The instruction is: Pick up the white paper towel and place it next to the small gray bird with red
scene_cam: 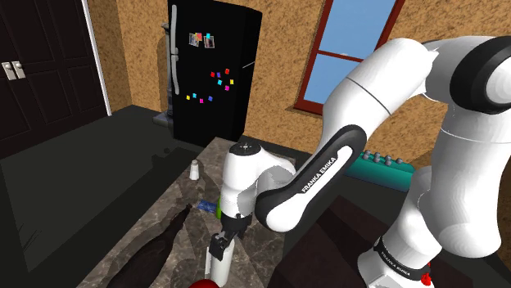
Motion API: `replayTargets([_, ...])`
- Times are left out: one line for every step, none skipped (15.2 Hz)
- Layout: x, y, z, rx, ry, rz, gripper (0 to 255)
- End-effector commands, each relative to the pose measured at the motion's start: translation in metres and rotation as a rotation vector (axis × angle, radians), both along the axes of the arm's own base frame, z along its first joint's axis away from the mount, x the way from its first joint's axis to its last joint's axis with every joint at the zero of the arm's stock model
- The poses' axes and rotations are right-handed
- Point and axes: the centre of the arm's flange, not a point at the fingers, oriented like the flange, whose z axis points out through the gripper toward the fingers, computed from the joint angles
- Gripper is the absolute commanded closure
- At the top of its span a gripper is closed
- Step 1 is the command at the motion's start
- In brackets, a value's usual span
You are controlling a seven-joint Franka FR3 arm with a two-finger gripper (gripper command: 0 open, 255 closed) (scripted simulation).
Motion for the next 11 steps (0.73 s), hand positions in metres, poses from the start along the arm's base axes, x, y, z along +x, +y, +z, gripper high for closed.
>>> replayTargets([0.001, -0.001, 0.021, 0.000, 0.000, 0.000, 0])
replayTargets([0.002, -0.001, 0.034, 0.000, 0.000, 0.000, 0])
replayTargets([0.002, -0.002, 0.044, 0.000, 0.000, 0.000, 0])
replayTargets([0.002, -0.002, 0.044, 0.000, 0.000, 0.000, 0])
replayTargets([0.002, -0.002, 0.044, 0.000, 0.000, 0.000, 0])
replayTargets([0.002, -0.002, 0.044, 0.000, 0.000, 0.000, 0])
replayTargets([0.002, -0.002, 0.044, 0.000, 0.000, 0.000, 0])
replayTargets([0.002, -0.002, 0.044, 0.000, 0.000, 0.000, 0])
replayTargets([0.002, -0.002, 0.044, 0.000, 0.000, 0.000, 0])
replayTargets([0.002, -0.002, 0.044, 0.000, 0.000, 0.000, 0])
replayTargets([0.002, -0.002, 0.044, 0.000, 0.000, 0.000, 0])
